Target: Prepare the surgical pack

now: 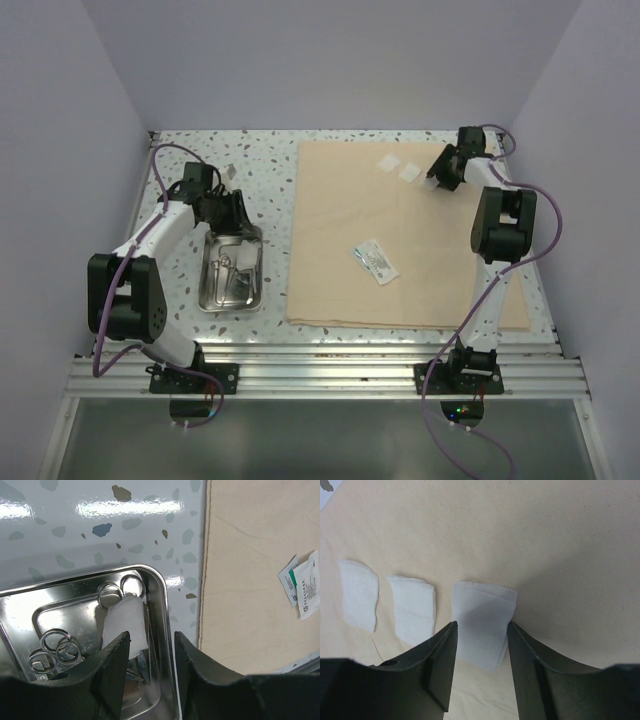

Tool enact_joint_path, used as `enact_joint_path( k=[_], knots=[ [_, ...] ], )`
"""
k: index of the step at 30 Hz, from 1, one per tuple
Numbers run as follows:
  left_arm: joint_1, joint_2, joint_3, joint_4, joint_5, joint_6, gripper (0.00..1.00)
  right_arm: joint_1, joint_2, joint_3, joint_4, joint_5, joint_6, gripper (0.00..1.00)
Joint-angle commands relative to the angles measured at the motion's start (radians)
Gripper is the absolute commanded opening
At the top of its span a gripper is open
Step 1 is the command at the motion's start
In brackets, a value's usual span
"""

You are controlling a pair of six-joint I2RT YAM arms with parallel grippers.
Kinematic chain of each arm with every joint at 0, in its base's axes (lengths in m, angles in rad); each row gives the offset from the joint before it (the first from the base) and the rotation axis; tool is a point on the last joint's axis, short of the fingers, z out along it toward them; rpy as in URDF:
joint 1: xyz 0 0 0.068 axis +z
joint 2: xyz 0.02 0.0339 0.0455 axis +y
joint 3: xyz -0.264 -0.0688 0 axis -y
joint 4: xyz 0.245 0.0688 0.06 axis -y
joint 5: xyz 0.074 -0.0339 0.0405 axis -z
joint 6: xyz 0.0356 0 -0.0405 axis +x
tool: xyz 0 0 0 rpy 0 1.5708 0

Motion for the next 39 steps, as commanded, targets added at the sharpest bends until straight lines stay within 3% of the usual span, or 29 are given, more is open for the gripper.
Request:
enact_joint_path(
  k=[1, 10, 17, 31, 39],
  knots=[
    [-0.004, -0.009, -0.003, 0.007, 0.016, 0.021, 0.45, -0.001, 0.016, -0.007, -0.004, 0.003, 0.028, 0.47],
    [-0.004, -0.001, -0.003, 0.005, 0.020, 0.029, 0.45, -0.008, 0.005, 0.013, -0.010, 0.030, 0.052, 0.15],
    [-0.004, 0.005, -0.001, 0.008, 0.027, 0.034, 0.46, -0.007, -0.050, -0.005, -0.010, 0.041, 0.045, 0.00],
    [-0.004, 0.023, 0.008, 0.008, 0.051, 0.052, 0.45, 0.018, -0.249, -0.136, 0.062, 0.039, 0.067, 0.00],
    [-0.002, 0.022, 0.011, 0.004, 0.050, 0.061, 0.45, 0.048, -0.168, -0.009, 0.039, -0.066, 0.075, 0.00]
  ],
)
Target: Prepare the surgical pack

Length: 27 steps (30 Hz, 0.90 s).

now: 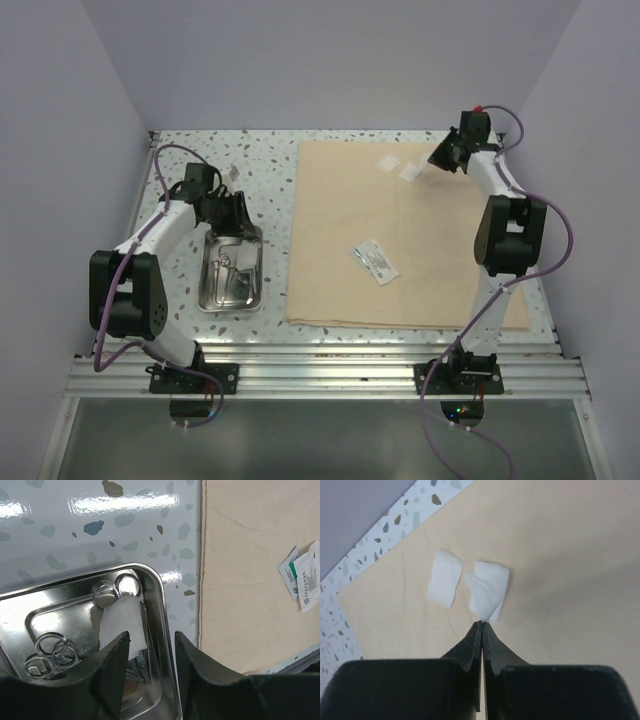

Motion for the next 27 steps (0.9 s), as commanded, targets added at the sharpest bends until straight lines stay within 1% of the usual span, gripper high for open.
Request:
enact_joint_path(
  k=[1, 6, 15, 27],
  knots=[
    [-0.002, 0.004, 0.010, 0.003, 0.018, 0.032, 0.46, 0.024, 0.053, 0.091, 0.007, -0.065, 0.015, 0.00],
    [-0.002, -0.002, 0.010, -0.001, 0.011, 0.033, 0.45, 0.042, 0.119, 0.171, 0.004, -0.111, 0.032, 0.00],
    [0.004, -0.003, 0.011, -0.008, 0.001, 0.033, 0.46, 0.042, 0.236, 0.286, -0.031, -0.119, 0.041, 0.00],
    [0.007, 0.013, 0.013, -0.010, 0.003, 0.041, 0.46, 0.030, 0.260, 0.272, -0.058, -0.099, 0.038, 0.00]
  ],
)
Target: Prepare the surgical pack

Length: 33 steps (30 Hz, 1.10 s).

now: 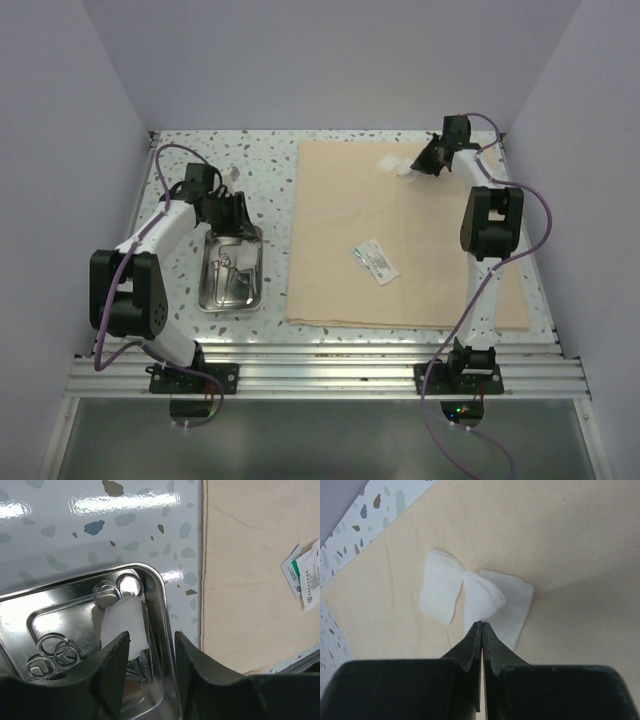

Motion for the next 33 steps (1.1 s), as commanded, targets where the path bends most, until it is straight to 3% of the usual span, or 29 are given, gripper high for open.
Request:
enact_joint_path(
  k=[1, 20, 28, 33],
  knots=[
    [0.007, 0.011, 0.015, -0.008, 0.005, 0.034, 0.46, -0.013, 0.003, 0.032, -0.017, -0.002, 0.000, 0.00],
    [0.013, 0.037, 0.025, -0.010, 0.014, 0.033, 0.46, -0.027, 0.067, 0.101, -0.085, 0.008, -0.036, 0.00],
    [0.013, 0.039, 0.018, 0.004, 0.025, 0.019, 0.46, -0.027, 0.046, 0.109, -0.129, 0.021, -0.048, 0.16],
    [0.013, 0.043, 0.011, 0.013, 0.039, 0.005, 0.46, -0.027, 0.021, 0.103, -0.155, 0.033, -0.063, 0.19]
  ],
)
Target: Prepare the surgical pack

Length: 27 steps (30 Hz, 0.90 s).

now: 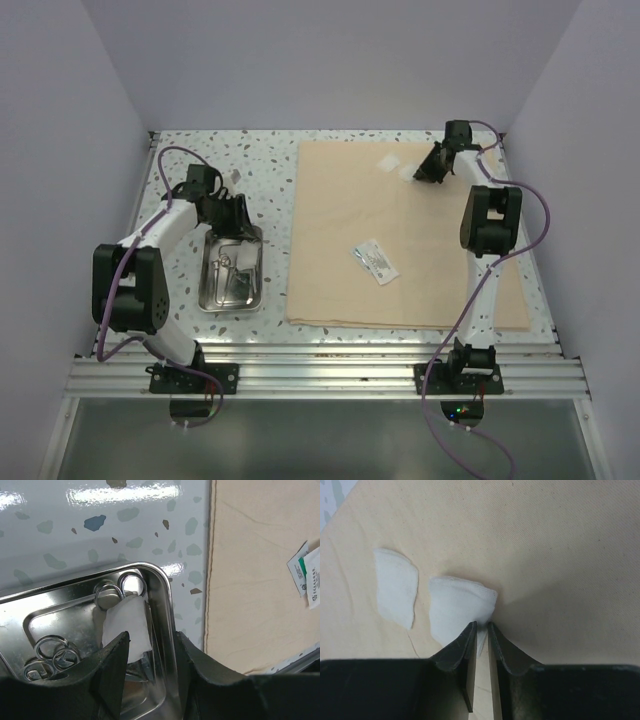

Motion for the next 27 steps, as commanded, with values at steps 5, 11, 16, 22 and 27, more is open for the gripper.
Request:
enact_joint_path(
  k=[5, 11, 16, 22, 27],
  knots=[
    [0.009, 0.008, 0.005, 0.022, 0.036, -0.011, 0.46, -0.002, -0.055, 0.023, -0.046, 0.012, -0.028, 0.24],
    [0.007, 0.002, 0.002, 0.016, 0.034, -0.008, 0.46, -0.002, -0.057, 0.012, -0.045, 0.025, -0.022, 0.27],
    [0.007, 0.000, 0.001, 0.015, 0.030, -0.008, 0.46, -0.003, -0.051, 0.006, -0.051, 0.029, 0.000, 0.29],
    [0.007, 0.007, 0.010, 0.015, 0.033, -0.009, 0.46, -0.005, -0.051, -0.041, -0.032, 0.040, 0.047, 0.29],
    [0.007, 0.013, 0.010, 0.016, 0.037, -0.011, 0.46, -0.006, -0.037, -0.052, -0.032, 0.057, 0.101, 0.30]
  ],
)
